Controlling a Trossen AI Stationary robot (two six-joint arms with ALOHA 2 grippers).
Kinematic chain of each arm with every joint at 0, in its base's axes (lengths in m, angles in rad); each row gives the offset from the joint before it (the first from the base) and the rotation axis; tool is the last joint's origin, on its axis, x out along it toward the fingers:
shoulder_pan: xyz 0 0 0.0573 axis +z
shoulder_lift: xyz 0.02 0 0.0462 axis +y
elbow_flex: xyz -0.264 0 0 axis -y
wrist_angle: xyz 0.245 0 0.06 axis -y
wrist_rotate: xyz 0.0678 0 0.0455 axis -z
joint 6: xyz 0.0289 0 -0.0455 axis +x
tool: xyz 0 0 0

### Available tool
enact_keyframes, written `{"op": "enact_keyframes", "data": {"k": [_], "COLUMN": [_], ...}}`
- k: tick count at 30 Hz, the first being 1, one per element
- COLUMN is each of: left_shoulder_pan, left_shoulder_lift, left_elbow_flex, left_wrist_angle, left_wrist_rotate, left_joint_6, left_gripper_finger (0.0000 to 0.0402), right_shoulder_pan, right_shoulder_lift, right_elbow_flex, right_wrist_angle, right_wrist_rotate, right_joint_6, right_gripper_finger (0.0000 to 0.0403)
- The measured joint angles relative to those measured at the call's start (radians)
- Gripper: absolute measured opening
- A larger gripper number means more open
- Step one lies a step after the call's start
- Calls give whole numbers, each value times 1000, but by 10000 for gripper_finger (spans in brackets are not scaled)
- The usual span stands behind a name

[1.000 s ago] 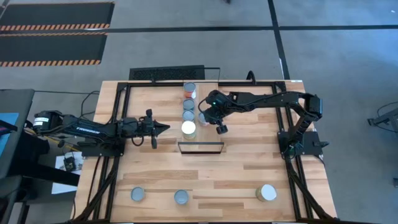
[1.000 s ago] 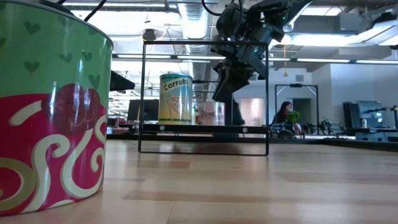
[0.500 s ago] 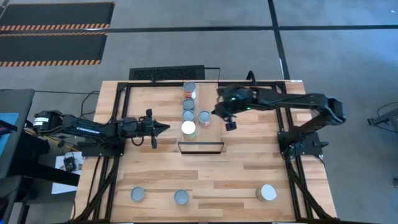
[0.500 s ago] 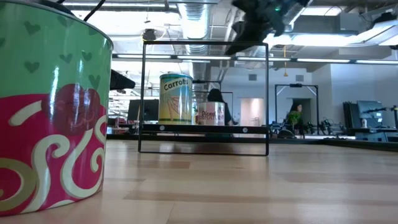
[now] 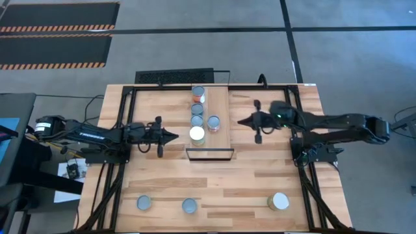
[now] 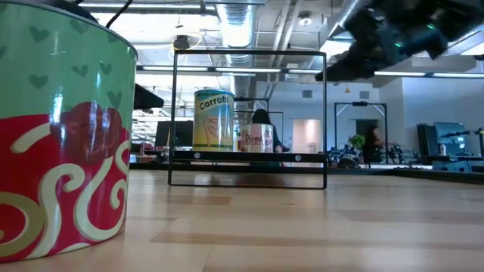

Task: Pick and place cans onto a shelf
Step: Put the small canned mushrooms on the shelf aligned with the small tuna can

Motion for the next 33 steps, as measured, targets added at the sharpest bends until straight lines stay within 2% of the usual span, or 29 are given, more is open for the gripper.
{"op": "enact_keyframes", "data": {"k": [8, 12, 15, 19, 25, 29, 33], "left_shoulder_pan": [1, 2, 2, 12, 89, 126, 151], "left_shoulder_lift": [0, 0, 0, 0, 3, 3, 1], "left_elbow_flex": [130, 250, 340, 368, 366, 366, 366], "left_wrist_angle": [-263, -525, -707, -671, -649, -597, -593], "left_wrist_rotate": [-7, -145, -201, -264, -216, -142, -148], "left_joint_6": [-1, -58, -61, -51, -35, 10, 60], "left_gripper_finger": [0, 0, 0, 0, 0, 0, 0], "right_shoulder_pan": [1, 14, 26, 44, 67, 64, 68], "right_shoulder_lift": [-145, -151, -151, -152, -151, -151, -150], "right_elbow_flex": [-271, -364, -398, -401, -401, -401, -401], "right_wrist_angle": [337, 458, 506, 518, 519, 520, 524], "right_wrist_rotate": [-18, -17, -18, -17, -10, 12, 13], "right_joint_6": [129, 142, 142, 133, 128, 116, 180], "right_gripper_finger": [8, 6, 5, 7, 7, 7, 7]}}
